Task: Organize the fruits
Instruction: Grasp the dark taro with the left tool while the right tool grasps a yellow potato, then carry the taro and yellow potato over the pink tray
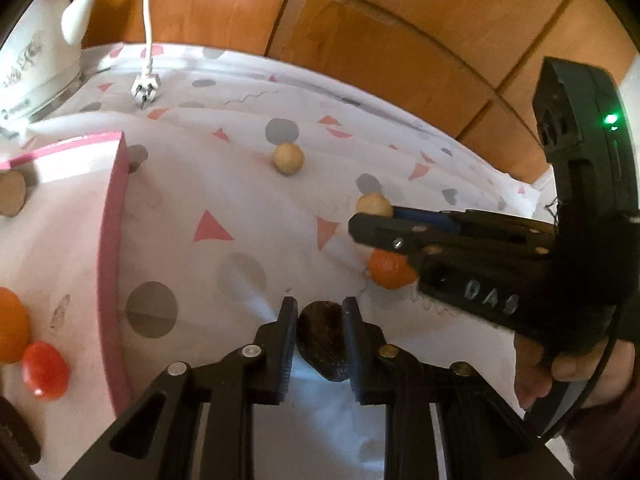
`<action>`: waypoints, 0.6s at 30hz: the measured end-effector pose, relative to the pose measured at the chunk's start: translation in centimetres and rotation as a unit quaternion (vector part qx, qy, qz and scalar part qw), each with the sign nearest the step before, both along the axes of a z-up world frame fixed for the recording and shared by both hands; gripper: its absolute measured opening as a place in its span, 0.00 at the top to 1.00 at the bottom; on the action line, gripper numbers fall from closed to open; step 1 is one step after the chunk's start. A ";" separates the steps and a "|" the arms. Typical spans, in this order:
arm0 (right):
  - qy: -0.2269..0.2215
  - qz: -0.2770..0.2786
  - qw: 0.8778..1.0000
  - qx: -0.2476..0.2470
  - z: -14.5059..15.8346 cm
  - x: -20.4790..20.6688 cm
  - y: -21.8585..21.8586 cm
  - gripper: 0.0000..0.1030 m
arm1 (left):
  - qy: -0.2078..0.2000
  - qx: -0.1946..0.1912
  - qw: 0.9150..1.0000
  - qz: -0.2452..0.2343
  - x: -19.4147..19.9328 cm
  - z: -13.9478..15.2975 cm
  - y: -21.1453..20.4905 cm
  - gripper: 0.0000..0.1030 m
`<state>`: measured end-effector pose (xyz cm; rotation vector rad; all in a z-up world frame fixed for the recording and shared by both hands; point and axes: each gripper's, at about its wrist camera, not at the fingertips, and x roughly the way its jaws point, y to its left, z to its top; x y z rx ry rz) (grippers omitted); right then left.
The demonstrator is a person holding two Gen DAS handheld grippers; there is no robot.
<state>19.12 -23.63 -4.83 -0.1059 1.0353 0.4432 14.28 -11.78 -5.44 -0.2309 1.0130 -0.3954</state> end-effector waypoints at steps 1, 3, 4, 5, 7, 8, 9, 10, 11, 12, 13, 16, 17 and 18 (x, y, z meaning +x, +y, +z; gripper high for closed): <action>-0.006 -0.011 1.000 0.011 0.5 -0.4 -0.4 0.75 | -0.002 0.001 1.000 -0.001 -0.3 0.2 0.1 0.79; -0.015 -0.032 0.999 0.031 1.4 -1.4 -1.3 0.75 | -0.008 0.005 1.000 -0.007 -0.9 0.5 0.0 0.80; -0.019 -0.039 0.998 0.036 1.7 -1.9 -1.6 0.75 | -0.012 0.007 1.000 -0.010 -1.2 0.6 -0.1 0.81; -0.022 -0.044 0.998 0.037 2.0 -2.4 -1.9 0.75 | -0.013 0.006 1.000 -0.014 -1.5 0.6 -0.1 0.81; -0.024 -0.054 0.998 0.035 2.2 -3.7 -2.3 0.75 | -0.014 0.004 1.000 -0.018 -2.1 0.6 -0.1 0.81; -0.023 -0.057 0.997 0.036 2.1 -4.2 -2.5 0.75 | -0.015 0.003 1.000 -0.019 -2.4 0.6 -0.1 0.81; -0.021 -0.061 0.997 0.036 2.0 -5.0 -2.7 0.75 | -0.015 -0.001 1.000 -0.023 -2.8 0.5 0.0 0.81; -0.020 -0.063 0.997 0.036 2.0 -5.6 -2.9 0.75 | -0.015 -0.004 1.000 -0.026 -3.2 0.6 0.3 0.81; -0.017 -0.065 0.997 0.036 1.8 -6.5 -3.0 0.75 | -0.015 -0.004 0.999 -0.028 -3.6 0.6 0.4 0.81; -0.016 -0.067 0.997 0.035 1.5 -7.1 -3.0 0.75 | -0.016 -0.006 0.999 -0.033 -4.0 0.6 0.4 0.82; -0.014 -0.069 0.997 0.034 1.3 -7.5 -3.2 0.75 | -0.015 -0.009 0.999 -0.041 -4.3 0.5 0.3 0.82; -0.010 -0.079 0.996 0.036 0.5 -9.3 -3.4 0.75 | -0.017 -0.006 0.998 -0.053 -5.4 0.5 0.2 0.82; -0.010 -0.084 0.996 0.036 0.2 -9.9 -3.5 0.75 | -0.016 -0.006 0.998 -0.056 -5.5 0.4 0.0 0.82; -0.012 -0.088 0.996 0.033 0.1 -10.4 -3.6 0.75 | -0.016 -0.006 0.998 -0.057 -5.6 0.4 -0.1 0.82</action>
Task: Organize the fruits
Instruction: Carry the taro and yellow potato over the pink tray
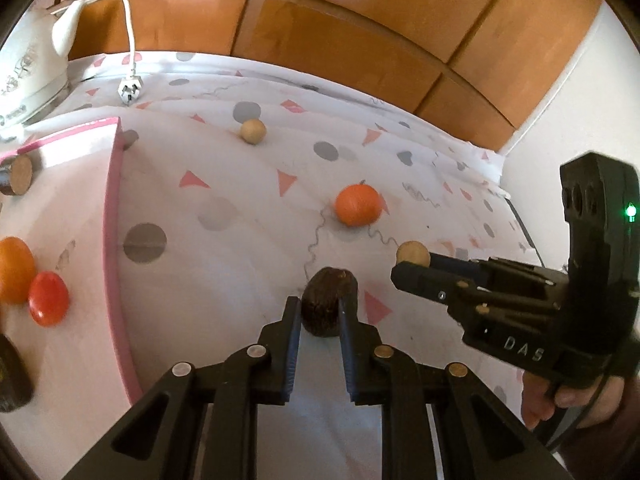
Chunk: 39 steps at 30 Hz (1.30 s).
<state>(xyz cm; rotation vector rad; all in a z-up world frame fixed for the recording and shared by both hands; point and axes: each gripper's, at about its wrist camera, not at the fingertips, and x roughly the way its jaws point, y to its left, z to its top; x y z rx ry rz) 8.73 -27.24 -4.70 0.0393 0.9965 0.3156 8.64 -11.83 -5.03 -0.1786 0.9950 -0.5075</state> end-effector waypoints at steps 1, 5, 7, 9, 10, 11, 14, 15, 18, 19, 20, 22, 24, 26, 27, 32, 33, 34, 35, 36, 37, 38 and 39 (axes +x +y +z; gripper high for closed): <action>-0.002 -0.005 1.000 -0.003 -0.1 -0.4 -0.1 0.75 | 0.001 0.000 1.000 -0.004 -0.2 -0.1 -0.1 0.82; -0.016 -0.027 0.999 -0.021 -0.5 -1.8 -0.6 0.75 | -0.002 0.005 1.000 -0.010 -0.5 0.0 -0.4 0.81; -0.021 -0.038 0.999 -0.025 -0.8 -2.2 -0.9 0.75 | -0.004 0.011 1.000 -0.014 -0.6 0.0 -0.6 0.77; -0.025 -0.048 0.998 -0.034 -1.1 -2.6 -1.1 0.75 | -0.007 0.021 1.000 -0.016 -0.5 -0.1 -1.0 0.70; -0.025 -0.052 0.998 -0.036 -1.3 -2.7 -1.1 0.75 | -0.009 0.026 1.000 -0.015 -0.5 -0.1 -1.0 0.66; -0.025 -0.056 0.998 -0.035 -1.6 -2.8 -1.2 0.75 | -0.009 0.032 0.999 -0.012 -0.3 -0.2 -1.1 0.65; -0.022 -0.068 0.997 -0.033 -2.3 -3.3 -1.3 0.75 | 0.000 0.035 0.999 -0.001 0.2 -0.5 -1.0 0.62; -0.021 -0.070 0.997 -0.034 -2.5 -3.4 -1.3 0.75 | 0.001 0.033 0.999 0.001 0.4 -0.5 -1.1 0.59; -0.030 -0.077 0.996 -0.030 -2.6 -3.8 -1.3 0.75 | -0.007 0.035 0.999 0.005 0.7 -0.3 -1.3 0.54; -0.030 -0.079 0.996 -0.028 -2.6 -3.8 -1.3 0.75 | -0.007 0.036 0.999 0.007 0.9 -0.3 -1.4 0.53; -0.032 -0.080 0.996 -0.028 -2.7 -3.9 -1.3 0.75 | -0.007 0.038 0.999 0.009 1.1 -0.4 -1.6 0.53; -0.035 -0.080 0.996 -0.031 -2.7 -4.0 -1.2 0.75 | -0.005 0.049 0.999 0.011 1.5 -0.8 -2.0 0.53; -0.037 -0.081 0.995 -0.033 -2.8 -4.0 -1.1 0.75 | -0.002 0.060 0.998 0.012 1.7 -1.2 -2.4 0.53; -0.039 -0.083 0.995 -0.034 -2.8 -4.0 -1.1 0.75 | -0.015 0.069 0.997 0.008 1.4 -1.3 -2.6 0.56; -0.041 -0.084 0.995 -0.035 -2.8 -4.2 -1.0 0.75 | -0.019 0.072 0.997 0.002 1.2 -1.2 -2.8 0.57; -0.047 -0.087 0.994 -0.041 -2.9 -4.4 -0.8 0.75 | -0.034 0.080 0.996 -0.002 0.1 -0.8 -2.5 0.57; -0.047 -0.088 0.994 -0.042 -2.9 -4.4 -0.8 0.75 | -0.036 0.078 0.996 -0.001 -0.1 -0.5 -2.3 0.57; -0.047 -0.089 0.994 -0.043 -2.9 -4.4 -0.8 0.75 | -0.039 0.073 0.997 0.001 -0.4 -0.1 -2.1 0.57; -0.047 -0.090 0.994 -0.044 -2.8 -4.5 -0.7 0.75 | -0.044 0.070 0.997 0.006 -0.7 0.4 -1.7 0.57; -0.046 -0.091 0.994 -0.045 -2.8 -4.4 -0.7 0.75 | -0.049 0.071 0.996 0.013 -0.9 1.0 -1.3 0.57; -0.045 -0.093 0.994 -0.045 -2.8 -4.4 -0.7 0.75 | -0.053 0.069 0.996 0.017 -1.1 1.4 -0.9 0.57; -0.044 -0.095 0.993 -0.046 -2.8 -4.3 -0.6 0.75 | -0.057 0.064 0.996 0.024 -1.4 2.0 -0.3 0.57; -0.042 -0.097 0.993 -0.048 -2.7 -4.3 -0.6 0.75 | -0.063 0.067 0.995 0.031 -1.6 2.5 0.1 0.57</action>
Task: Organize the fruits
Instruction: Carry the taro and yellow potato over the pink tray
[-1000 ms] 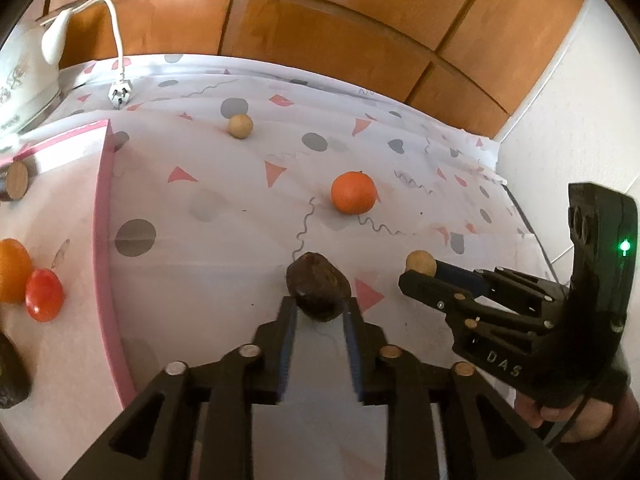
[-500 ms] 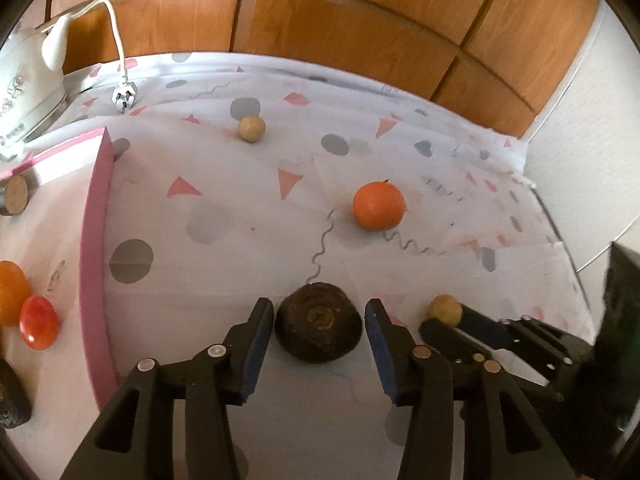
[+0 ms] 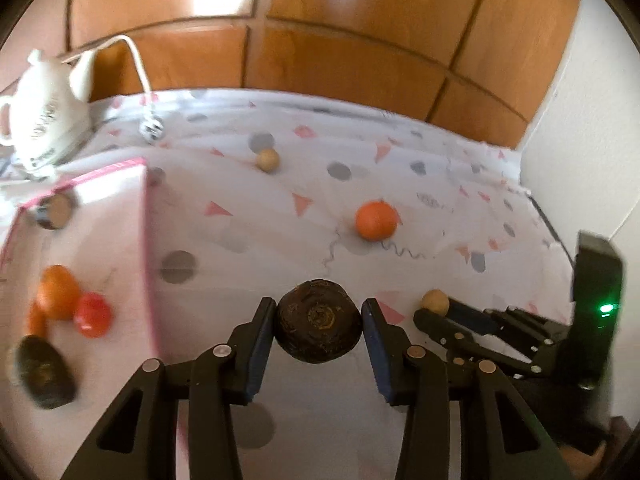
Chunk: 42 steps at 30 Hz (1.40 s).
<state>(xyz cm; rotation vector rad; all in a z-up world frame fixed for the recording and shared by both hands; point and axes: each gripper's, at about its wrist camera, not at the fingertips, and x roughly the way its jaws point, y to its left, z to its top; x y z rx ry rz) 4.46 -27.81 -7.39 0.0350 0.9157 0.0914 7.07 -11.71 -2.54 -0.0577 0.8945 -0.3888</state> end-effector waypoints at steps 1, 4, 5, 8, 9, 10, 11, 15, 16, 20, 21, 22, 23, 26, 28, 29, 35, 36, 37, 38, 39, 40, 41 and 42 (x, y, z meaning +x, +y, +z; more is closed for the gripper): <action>0.001 0.000 1.000 0.001 0.0 0.1 0.1 0.75 | -0.010 0.006 1.000 0.008 -0.2 0.6 0.5 0.57; 0.003 0.003 1.000 0.004 0.2 0.1 0.6 0.75 | -0.029 0.005 0.999 0.036 -0.8 2.1 2.6 0.57; 0.004 0.004 1.000 0.007 0.3 0.2 0.8 0.75 | -0.032 0.006 0.998 0.045 -0.8 2.4 3.2 0.57; 0.004 0.016 1.000 0.019 0.7 0.2 1.9 0.75 | -0.041 0.005 0.996 0.073 -1.2 3.1 5.4 0.57; 0.002 0.020 1.000 0.018 0.8 0.1 2.2 0.75 | -0.042 0.005 0.996 0.083 -1.2 3.3 6.2 0.57; 0.000 0.028 0.999 0.019 1.1 0.2 2.8 0.75 | -0.043 0.005 0.995 0.089 -1.3 3.3 6.7 0.57; -0.002 0.034 0.999 0.020 1.3 0.2 3.4 0.75 | -0.045 0.005 0.994 0.099 -1.4 3.4 7.5 0.57; -0.009 0.069 0.997 0.030 2.4 0.3 6.0 0.75 | -0.051 0.013 0.991 0.124 -1.9 3.6 9.7 0.57; -0.010 0.078 0.996 0.032 2.7 0.3 6.7 0.75 | -0.050 0.013 0.990 0.133 -2.0 3.5 10.4 0.57; -0.017 0.119 0.992 0.035 3.6 0.4 9.7 0.75 | -0.045 0.012 0.987 0.155 -2.5 3.2 12.4 0.57; -0.018 0.131 0.990 0.037 3.8 0.4 10.6 0.75 | -0.045 0.012 0.986 0.159 -2.6 3.1 12.7 0.57; -0.020 0.140 0.989 0.037 4.0 0.3 11.3 0.75 | -0.043 0.013 0.985 0.166 -2.7 2.9 13.2 0.57; -0.021 0.149 0.988 0.037 4.2 0.3 12.0 0.75 | -0.042 0.013 0.984 0.171 -2.8 2.8 13.7 0.57; -0.022 0.176 0.983 0.039 4.5 0.0 14.0 0.75 | -0.038 0.011 0.982 0.183 -3.1 2.6 14.6 0.57; -0.021 0.193 0.980 0.039 4.6 -0.2 15.2 0.75 | -0.038 0.010 0.981 0.190 -3.3 2.4 15.2 0.57; -0.021 0.199 0.979 0.038 4.6 -0.4 15.7 0.75 | -0.037 0.010 0.980 0.193 -3.3 2.3 15.5 0.57; -0.018 0.228 0.973 0.037 4.6 -1.3 17.9 0.75 | -0.033 0.005 0.977 0.213 -3.4 2.1 17.2 0.57; -0.017 0.231 0.972 0.038 4.6 -1.3 18.2 0.75 | -0.031 0.003 0.976 0.216 -3.4 2.0 17.5 0.57; -0.016 0.233 0.972 0.038 4.6 -1.3 18.5 0.75 | -0.029 0.001 0.975 0.220 -3.4 2.0 18.0 0.57; -0.014 0.235 0.971 0.038 4.5 -1.3 18.7 0.75 | -0.028 -0.001 0.974 0.224 -3.3 2.0 18.3 0.57; -0.014 0.238 0.970 0.037 4.5 -1.4 18.9 0.75 | -0.027 -0.003 0.973 0.228 -3.2 2.0 18.7 0.57; -0.014 0.240 0.970 0.036 4.6 -1.4 19.2 0.75 | -0.026 -0.006 0.972 0.232 -3.1 2.0 19.1 0.57; -0.013 0.241 0.970 0.035 4.6 -1.4 19.3 0.75 | -0.025 -0.010 0.972 0.234 -2.9 2.0 19.6 0.57; -0.013 0.242 0.970 0.034 4.6 -1.3 19.6 0.75 | -0.024 -0.013 0.971 0.236 -2.8 2.1 20.0 0.57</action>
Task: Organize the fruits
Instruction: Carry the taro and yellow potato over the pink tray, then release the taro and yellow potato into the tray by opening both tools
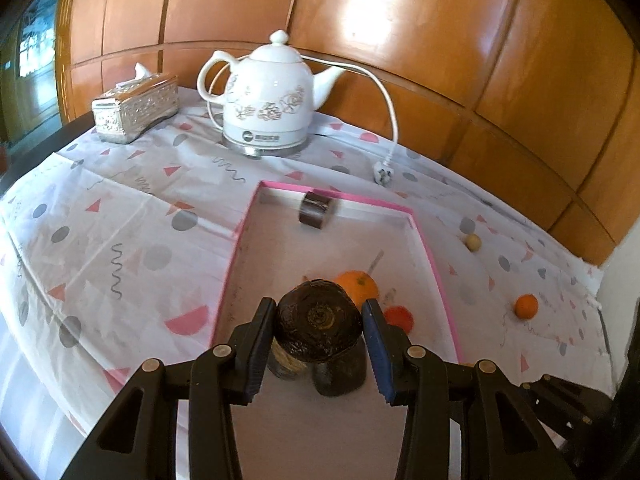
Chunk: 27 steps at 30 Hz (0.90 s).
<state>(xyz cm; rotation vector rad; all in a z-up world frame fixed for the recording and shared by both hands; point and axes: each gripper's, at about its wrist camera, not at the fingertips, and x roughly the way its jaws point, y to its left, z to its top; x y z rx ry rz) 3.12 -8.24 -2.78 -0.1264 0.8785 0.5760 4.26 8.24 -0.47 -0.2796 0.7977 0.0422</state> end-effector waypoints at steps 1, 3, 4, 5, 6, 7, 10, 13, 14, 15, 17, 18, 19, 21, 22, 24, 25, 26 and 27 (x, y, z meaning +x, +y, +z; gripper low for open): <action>0.001 0.000 1.000 0.001 0.0 0.1 0.1 0.75 | 0.001 -0.005 1.000 0.005 0.2 0.0 0.4 0.57; 0.001 0.002 1.000 0.003 0.2 0.3 0.5 0.75 | 0.002 -0.007 1.000 0.011 0.7 0.1 1.1 0.57; 0.000 0.004 1.000 0.002 0.2 0.4 0.7 0.75 | 0.003 -0.008 1.000 0.012 0.9 0.1 1.3 0.57; 0.000 0.007 1.000 0.000 0.2 0.6 1.0 0.75 | 0.003 -0.008 1.000 0.013 1.2 0.2 1.6 0.57; 0.002 0.010 1.000 -0.003 0.2 0.8 1.4 0.75 | 0.004 -0.007 1.000 0.015 1.4 0.3 1.7 0.57; 0.002 0.011 1.000 -0.004 0.2 1.0 1.6 0.75 | 0.003 -0.005 1.000 0.018 1.6 0.3 1.9 0.57; 0.005 0.019 1.000 -0.008 0.0 1.4 2.5 0.75 | 0.007 0.001 1.000 0.018 2.6 0.3 2.1 0.57; 0.013 0.015 1.000 -0.008 -0.3 1.8 2.7 0.70 | 0.015 0.007 1.000 0.018 3.4 -0.1 2.0 0.56; 0.014 0.011 1.000 -0.007 -0.3 1.9 2.7 0.68 | 0.016 0.010 1.000 0.019 3.5 -0.2 2.0 0.56; 0.014 0.009 1.000 -0.005 -0.3 1.9 2.7 0.68 | 0.016 0.010 1.000 0.018 3.6 -0.2 1.9 0.56; 0.014 0.008 1.000 -0.003 -0.3 1.9 2.5 0.68 | 0.019 0.010 1.000 0.021 3.5 -0.4 1.8 0.55; 0.014 0.007 1.000 -0.001 -0.3 1.9 2.5 0.68 | 0.020 0.009 1.000 0.022 3.4 -0.4 1.7 0.55; 0.015 0.005 1.000 0.001 -0.4 1.8 2.4 0.68 | 0.021 0.008 1.000 0.022 3.3 -0.5 1.6 0.55; 0.016 0.002 1.000 0.004 -0.4 1.9 2.1 0.68 | 0.023 0.007 0.999 0.023 2.9 -0.7 1.3 0.55; 0.016 -0.001 1.000 0.006 -0.4 1.8 2.0 0.68 | 0.024 0.007 0.999 0.023 2.7 -0.7 1.1 0.55; 0.015 -0.006 1.000 0.009 -0.3 1.7 1.7 0.68 | 0.022 0.007 1.000 0.021 2.2 -0.7 0.7 0.55; 0.013 -0.010 1.000 0.010 -0.3 1.6 1.6 0.68 | 0.022 0.008 1.000 0.018 2.0 -0.6 0.5 0.55; 0.012 -0.013 1.000 0.010 -0.2 1.6 1.4 0.68 | 0.020 0.009 1.000 0.014 1.7 -0.6 0.2 0.55; 0.010 -0.017 1.000 0.012 -0.1 1.5 1.2 0.68 | 0.019 0.010 1.000 0.012 1.6 -0.5 0.0 0.55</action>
